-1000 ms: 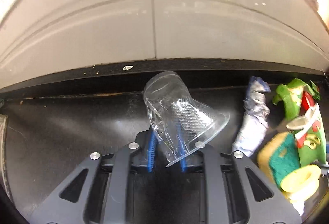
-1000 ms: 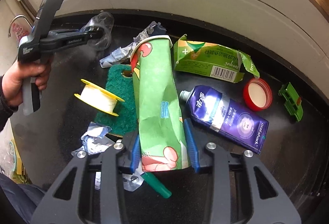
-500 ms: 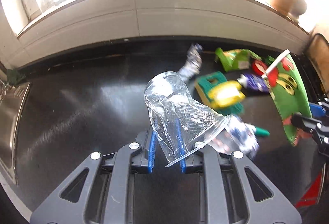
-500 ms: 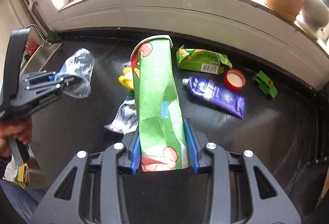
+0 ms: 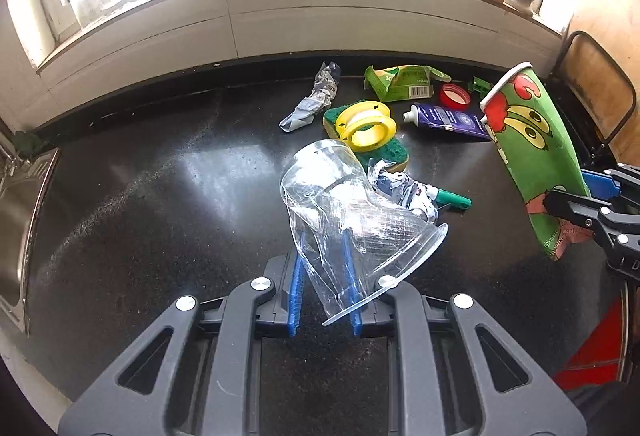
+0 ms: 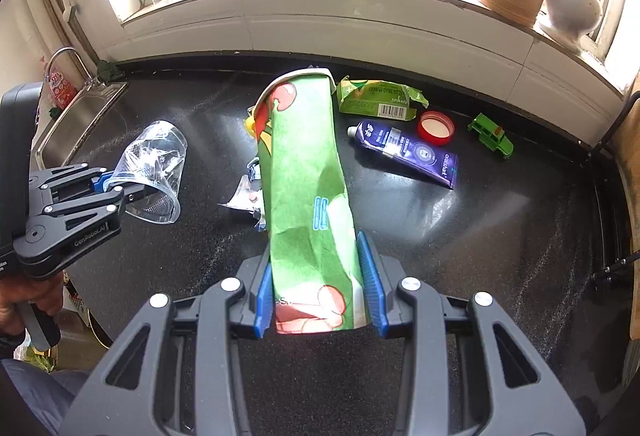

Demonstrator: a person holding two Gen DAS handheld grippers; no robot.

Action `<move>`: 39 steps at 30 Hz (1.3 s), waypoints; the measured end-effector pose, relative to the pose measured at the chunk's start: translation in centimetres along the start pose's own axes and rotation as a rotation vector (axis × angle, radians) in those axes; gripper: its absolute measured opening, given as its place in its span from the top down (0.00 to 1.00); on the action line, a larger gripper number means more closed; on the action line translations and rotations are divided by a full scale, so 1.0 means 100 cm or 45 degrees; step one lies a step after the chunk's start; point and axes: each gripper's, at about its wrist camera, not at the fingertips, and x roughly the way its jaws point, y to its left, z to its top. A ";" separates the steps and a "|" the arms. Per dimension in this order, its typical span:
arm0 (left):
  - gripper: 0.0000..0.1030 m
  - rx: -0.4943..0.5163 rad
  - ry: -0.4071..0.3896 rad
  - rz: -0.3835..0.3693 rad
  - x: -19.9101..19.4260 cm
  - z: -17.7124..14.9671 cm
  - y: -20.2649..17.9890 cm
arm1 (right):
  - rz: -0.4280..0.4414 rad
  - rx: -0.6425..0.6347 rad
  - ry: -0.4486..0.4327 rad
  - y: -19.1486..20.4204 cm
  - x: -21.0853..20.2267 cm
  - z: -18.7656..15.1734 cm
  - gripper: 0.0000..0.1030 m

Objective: Collect trash
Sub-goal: 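Carry both cups over the bin and open both grippers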

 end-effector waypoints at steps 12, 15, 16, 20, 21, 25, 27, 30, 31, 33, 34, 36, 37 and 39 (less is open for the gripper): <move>0.83 -0.242 -0.088 0.188 -0.057 -0.029 0.063 | 0.166 -0.236 -0.045 0.074 0.008 0.042 0.63; 0.83 -0.374 -0.092 0.292 -0.079 -0.058 0.099 | 0.272 -0.384 -0.041 0.129 0.014 0.051 0.63; 0.83 -0.407 -0.092 0.324 -0.084 -0.067 0.108 | 0.306 -0.429 -0.038 0.147 0.016 0.053 0.63; 0.83 -0.604 -0.079 0.470 -0.117 -0.120 0.152 | 0.472 -0.643 -0.009 0.233 0.022 0.050 0.63; 0.83 -0.671 -0.072 0.510 -0.128 -0.139 0.165 | 0.503 -0.682 -0.001 0.249 0.022 0.047 0.63; 0.83 -0.885 -0.043 0.636 -0.161 -0.202 0.199 | 0.666 -0.884 0.055 0.335 0.023 0.026 0.63; 0.83 -1.009 -0.022 0.702 -0.179 -0.240 0.214 | 0.744 -0.981 0.083 0.376 0.021 0.010 0.63; 0.83 -1.144 0.008 0.764 -0.197 -0.284 0.229 | 0.833 -1.108 0.122 0.429 0.016 -0.016 0.63; 0.83 -1.186 0.017 0.777 -0.202 -0.297 0.234 | 0.853 -1.141 0.133 0.443 0.014 -0.024 0.63; 0.83 -1.262 0.029 0.802 -0.211 -0.321 0.242 | 0.887 -1.196 0.161 0.470 0.012 -0.042 0.63; 0.83 -1.287 0.036 0.812 -0.213 -0.330 0.245 | 0.903 -1.217 0.184 0.483 0.013 -0.050 0.63; 0.83 -1.327 0.043 0.823 -0.215 -0.345 0.253 | 0.921 -1.243 0.225 0.505 0.017 -0.062 0.63; 0.83 -1.340 0.043 0.823 -0.215 -0.351 0.256 | 0.923 -1.252 0.245 0.514 0.020 -0.069 0.63; 0.83 -1.363 0.037 0.815 -0.212 -0.363 0.262 | 0.922 -1.262 0.278 0.534 0.027 -0.080 0.63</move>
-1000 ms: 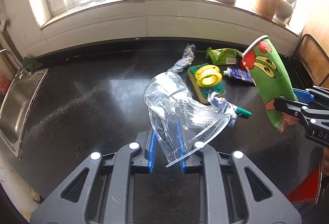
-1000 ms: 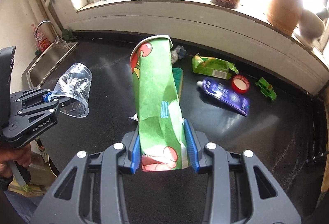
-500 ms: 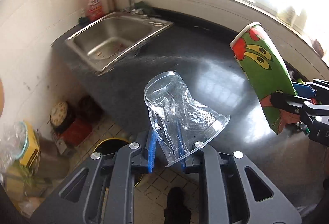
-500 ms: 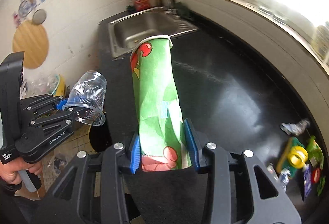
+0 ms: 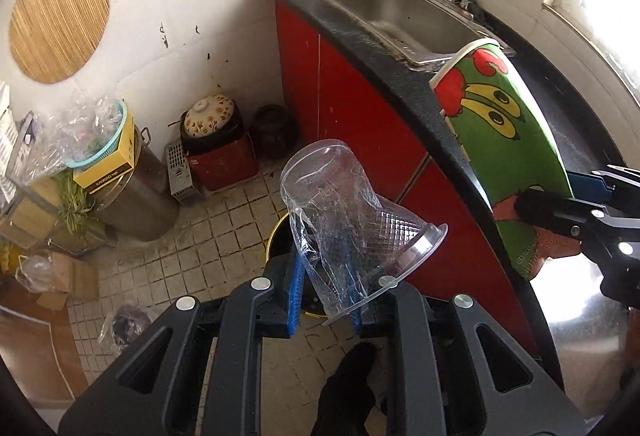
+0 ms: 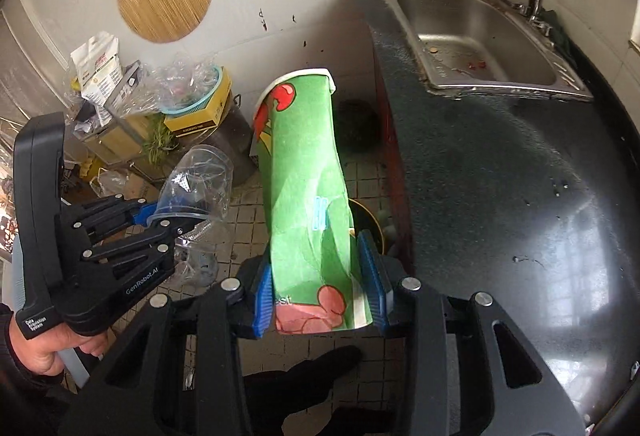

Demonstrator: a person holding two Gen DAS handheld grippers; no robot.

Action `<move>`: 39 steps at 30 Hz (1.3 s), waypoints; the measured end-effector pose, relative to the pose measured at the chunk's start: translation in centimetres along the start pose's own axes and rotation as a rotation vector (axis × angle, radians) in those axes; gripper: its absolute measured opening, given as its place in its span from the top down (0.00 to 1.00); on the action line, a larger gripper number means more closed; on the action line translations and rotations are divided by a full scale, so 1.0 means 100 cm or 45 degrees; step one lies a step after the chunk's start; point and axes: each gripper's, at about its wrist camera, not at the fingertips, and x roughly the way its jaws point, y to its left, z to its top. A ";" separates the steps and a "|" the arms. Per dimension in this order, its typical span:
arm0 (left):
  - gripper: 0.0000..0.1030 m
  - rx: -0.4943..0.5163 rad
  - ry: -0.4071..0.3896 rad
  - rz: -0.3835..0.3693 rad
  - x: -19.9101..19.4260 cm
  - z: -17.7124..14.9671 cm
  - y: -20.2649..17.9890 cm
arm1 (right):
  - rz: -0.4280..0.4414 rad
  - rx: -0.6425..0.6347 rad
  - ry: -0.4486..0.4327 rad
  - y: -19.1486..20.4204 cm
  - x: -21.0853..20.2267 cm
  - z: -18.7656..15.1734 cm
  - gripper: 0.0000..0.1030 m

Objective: Collect trash
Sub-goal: 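Carry both cups over the bin and open both grippers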

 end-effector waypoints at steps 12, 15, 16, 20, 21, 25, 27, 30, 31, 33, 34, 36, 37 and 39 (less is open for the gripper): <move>0.82 -0.046 0.143 -0.098 0.096 -0.018 0.024 | -0.049 0.070 0.247 -0.004 0.127 0.024 0.63; 0.83 -0.045 0.186 -0.105 0.113 -0.024 0.030 | -0.064 0.090 0.281 -0.006 0.141 0.025 0.62; 0.82 -0.046 0.195 -0.110 0.116 -0.026 0.031 | -0.067 0.098 0.292 -0.007 0.145 0.026 0.62; 0.82 -0.069 0.216 -0.137 0.125 -0.028 0.038 | -0.075 0.102 0.303 -0.004 0.152 0.029 0.62; 0.82 -0.070 0.219 -0.147 0.128 -0.028 0.039 | -0.075 0.101 0.303 -0.003 0.152 0.030 0.62; 0.53 -0.055 0.230 -0.158 0.133 -0.027 0.038 | -0.078 0.116 0.324 -0.005 0.155 0.032 0.55; 0.35 -0.055 0.204 -0.141 0.131 -0.027 0.038 | -0.069 0.133 0.322 -0.005 0.158 0.033 0.37; 0.31 -0.062 0.202 -0.146 0.130 -0.027 0.037 | -0.072 0.136 0.313 -0.006 0.157 0.033 0.32; 0.31 -0.064 0.203 -0.150 0.131 -0.027 0.037 | -0.070 0.139 0.310 -0.006 0.155 0.034 0.32; 0.30 -0.053 0.203 -0.148 0.130 -0.028 0.035 | -0.072 0.137 0.297 -0.006 0.151 0.035 0.31; 0.30 -0.047 0.201 -0.148 0.130 -0.028 0.034 | -0.069 0.142 0.294 -0.007 0.149 0.034 0.31; 0.29 -0.033 0.197 -0.142 0.129 -0.027 0.032 | -0.066 0.151 0.283 -0.009 0.144 0.034 0.31; 0.28 -0.028 0.196 -0.140 0.128 -0.027 0.030 | -0.063 0.155 0.276 -0.009 0.142 0.034 0.31; 0.25 -0.018 0.184 -0.130 0.124 -0.025 0.026 | -0.058 0.161 0.260 -0.010 0.134 0.034 0.30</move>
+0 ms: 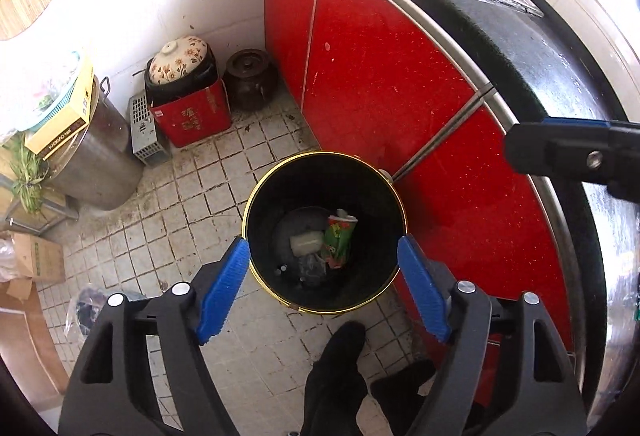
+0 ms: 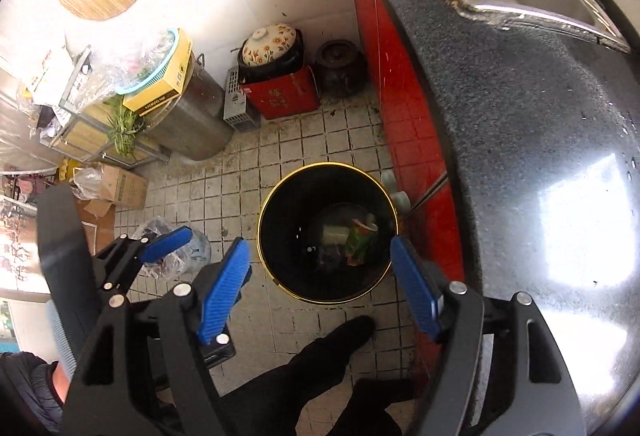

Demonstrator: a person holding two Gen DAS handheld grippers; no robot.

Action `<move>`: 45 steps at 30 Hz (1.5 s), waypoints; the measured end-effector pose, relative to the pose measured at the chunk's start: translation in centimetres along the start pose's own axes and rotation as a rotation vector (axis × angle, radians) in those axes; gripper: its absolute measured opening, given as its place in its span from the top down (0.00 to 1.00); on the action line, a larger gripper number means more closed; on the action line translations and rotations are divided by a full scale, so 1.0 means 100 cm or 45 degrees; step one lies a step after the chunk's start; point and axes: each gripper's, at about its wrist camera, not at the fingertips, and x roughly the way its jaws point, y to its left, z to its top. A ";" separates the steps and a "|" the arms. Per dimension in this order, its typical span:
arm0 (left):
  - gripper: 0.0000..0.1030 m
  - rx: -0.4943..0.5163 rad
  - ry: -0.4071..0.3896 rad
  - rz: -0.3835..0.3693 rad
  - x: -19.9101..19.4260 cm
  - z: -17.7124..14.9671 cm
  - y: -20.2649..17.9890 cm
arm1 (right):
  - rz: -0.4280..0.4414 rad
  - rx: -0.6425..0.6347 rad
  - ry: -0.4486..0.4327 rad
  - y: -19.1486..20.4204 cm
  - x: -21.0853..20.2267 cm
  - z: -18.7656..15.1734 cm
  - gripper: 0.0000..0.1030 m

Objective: Collect trash
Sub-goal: 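Return both tools to the counter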

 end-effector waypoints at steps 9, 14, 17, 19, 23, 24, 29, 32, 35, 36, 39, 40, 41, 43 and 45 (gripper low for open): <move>0.07 0.242 -0.131 0.049 -0.047 0.018 -0.050 | -0.040 0.155 -0.250 -0.045 -0.106 -0.042 0.11; 0.07 0.457 -0.216 -0.080 -0.079 0.033 -0.119 | -0.266 0.320 -0.433 -0.100 -0.192 -0.106 0.10; 0.07 0.633 -0.270 -0.209 -0.098 0.035 -0.184 | -0.405 0.487 -0.525 -0.137 -0.241 -0.161 0.10; 0.07 0.775 -0.287 -0.317 -0.108 0.030 -0.239 | -0.494 0.608 -0.563 -0.160 -0.268 -0.198 0.10; 0.07 1.034 -0.305 -0.504 -0.129 0.008 -0.339 | -0.658 0.831 -0.624 -0.197 -0.316 -0.281 0.10; 0.07 1.104 -0.301 -0.543 -0.134 -0.002 -0.366 | -0.702 0.895 -0.642 -0.205 -0.328 -0.305 0.10; 0.07 1.324 -0.273 -0.741 -0.162 -0.054 -0.463 | -0.813 1.116 -0.705 -0.227 -0.368 -0.399 0.10; 0.07 1.407 -0.267 -0.822 -0.177 -0.083 -0.492 | -0.834 1.216 -0.742 -0.238 -0.386 -0.446 0.10; 0.07 1.503 -0.266 -0.850 -0.185 -0.105 -0.515 | -0.835 1.285 -0.766 -0.244 -0.391 -0.476 0.10; 0.07 1.518 -0.266 -0.853 -0.185 -0.108 -0.516 | -0.833 1.294 -0.769 -0.246 -0.392 -0.480 0.10; 0.07 1.542 -0.251 -0.848 -0.182 -0.112 -0.527 | -0.809 1.312 -0.775 -0.250 -0.391 -0.494 0.10; 0.07 1.545 -0.244 -0.840 -0.180 -0.111 -0.529 | -0.801 1.314 -0.775 -0.249 -0.391 -0.495 0.10; 0.07 1.547 -0.241 -0.836 -0.178 -0.110 -0.532 | -0.792 1.316 -0.775 -0.251 -0.390 -0.497 0.10; 0.07 1.548 -0.235 -0.824 -0.172 -0.106 -0.540 | -0.783 1.316 -0.772 -0.259 -0.390 -0.499 0.10; 0.07 1.549 -0.235 -0.805 -0.166 -0.101 -0.551 | -0.782 1.311 -0.766 -0.269 -0.391 -0.500 0.10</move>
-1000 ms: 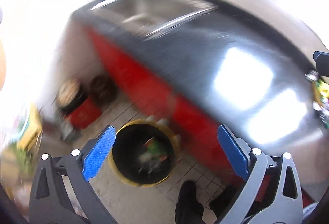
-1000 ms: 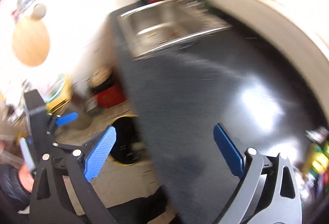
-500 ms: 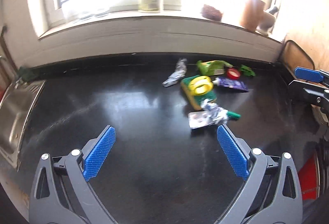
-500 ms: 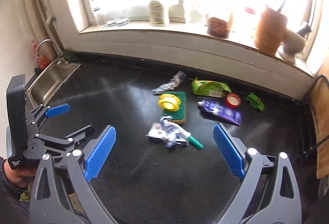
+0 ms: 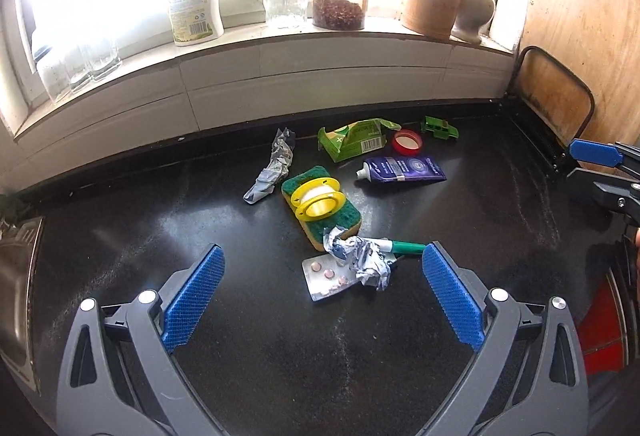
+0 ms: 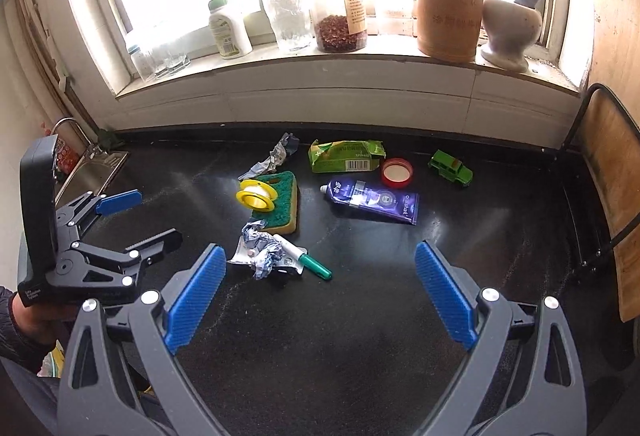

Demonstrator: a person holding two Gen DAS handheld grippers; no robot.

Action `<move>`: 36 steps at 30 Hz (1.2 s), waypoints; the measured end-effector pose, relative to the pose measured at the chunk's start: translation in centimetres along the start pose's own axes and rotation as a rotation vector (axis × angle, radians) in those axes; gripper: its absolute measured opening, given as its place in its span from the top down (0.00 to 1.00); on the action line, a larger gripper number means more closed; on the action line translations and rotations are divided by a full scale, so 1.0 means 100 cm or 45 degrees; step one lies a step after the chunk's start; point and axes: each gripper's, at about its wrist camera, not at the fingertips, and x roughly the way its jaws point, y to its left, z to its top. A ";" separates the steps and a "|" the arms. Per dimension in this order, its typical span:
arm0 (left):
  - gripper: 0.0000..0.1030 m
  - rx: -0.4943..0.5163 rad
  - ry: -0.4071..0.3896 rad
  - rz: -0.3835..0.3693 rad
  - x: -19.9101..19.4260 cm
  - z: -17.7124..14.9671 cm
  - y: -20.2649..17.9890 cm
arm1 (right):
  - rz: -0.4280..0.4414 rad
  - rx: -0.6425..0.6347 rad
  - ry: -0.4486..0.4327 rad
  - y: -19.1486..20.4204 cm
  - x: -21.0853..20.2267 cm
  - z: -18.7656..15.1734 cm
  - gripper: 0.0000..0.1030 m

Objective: Collect trash
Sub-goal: 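Return both tools to the counter, then grasp the crumpled foil wrapper with the left gripper while the right grasps the green toy car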

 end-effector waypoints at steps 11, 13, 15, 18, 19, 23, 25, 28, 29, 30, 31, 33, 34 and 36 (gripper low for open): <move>0.07 0.006 0.108 0.052 0.108 0.058 0.030 | -0.006 0.001 0.069 -0.076 0.073 0.031 0.10; 0.07 0.007 0.135 0.043 0.132 0.067 0.036 | -0.027 0.005 0.098 -0.097 0.095 0.038 0.10; 0.07 0.041 0.157 0.059 0.158 0.074 0.041 | -0.039 0.020 0.121 -0.118 0.116 0.044 0.10; 0.07 0.071 0.187 0.058 0.191 0.083 0.052 | -0.061 0.033 0.162 -0.149 0.151 0.053 0.10; 0.07 0.077 0.195 0.046 0.202 0.086 0.056 | -0.078 0.026 0.177 -0.159 0.164 0.056 0.10; 0.07 0.135 0.231 0.036 0.232 0.091 0.061 | -0.129 -0.026 0.252 -0.186 0.211 0.062 0.14; 0.07 0.155 0.238 0.020 0.242 0.090 0.060 | -0.142 -0.059 0.287 -0.196 0.232 0.063 0.15; 0.08 0.154 0.251 0.009 0.254 0.085 0.061 | -0.148 -0.100 0.326 -0.205 0.258 0.062 0.18; 0.08 0.148 0.255 0.005 0.257 0.084 0.062 | -0.152 -0.111 0.336 -0.207 0.263 0.061 0.19; 0.08 0.142 0.258 -0.005 0.260 0.083 0.063 | -0.154 -0.124 0.320 -0.207 0.266 0.061 0.19; 0.08 0.132 0.246 -0.015 0.260 0.083 0.066 | -0.150 -0.129 0.309 -0.208 0.267 0.062 0.19; 0.09 0.130 0.230 -0.016 0.260 0.083 0.068 | -0.146 -0.131 0.299 -0.209 0.269 0.064 0.22; 0.11 0.126 0.222 -0.018 0.260 0.084 0.070 | -0.143 -0.134 0.287 -0.209 0.269 0.064 0.25; 0.20 0.117 0.193 -0.013 0.259 0.085 0.073 | -0.142 -0.134 0.271 -0.210 0.268 0.067 0.45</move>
